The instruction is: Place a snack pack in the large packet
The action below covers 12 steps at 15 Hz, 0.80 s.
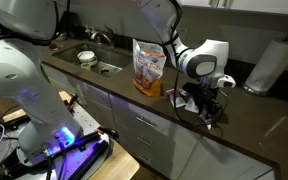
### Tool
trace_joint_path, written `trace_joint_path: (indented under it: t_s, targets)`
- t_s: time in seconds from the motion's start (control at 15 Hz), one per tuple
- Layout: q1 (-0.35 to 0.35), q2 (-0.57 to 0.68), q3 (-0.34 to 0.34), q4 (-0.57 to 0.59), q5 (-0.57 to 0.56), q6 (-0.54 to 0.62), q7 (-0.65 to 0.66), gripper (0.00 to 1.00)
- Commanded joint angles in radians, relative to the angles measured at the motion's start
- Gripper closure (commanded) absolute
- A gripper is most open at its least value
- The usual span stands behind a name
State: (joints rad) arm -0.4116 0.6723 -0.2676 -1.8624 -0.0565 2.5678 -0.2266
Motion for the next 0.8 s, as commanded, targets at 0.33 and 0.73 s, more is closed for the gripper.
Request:
trace_joint_path:
  t_s: [0.33,0.73]
  targets:
    - [0.028,-0.150,0.002,-0.036,-0.021,-0.164,0.005,1.00]
    - [0.044,-0.314,0.011,-0.030,-0.013,-0.363,-0.019,1.00]
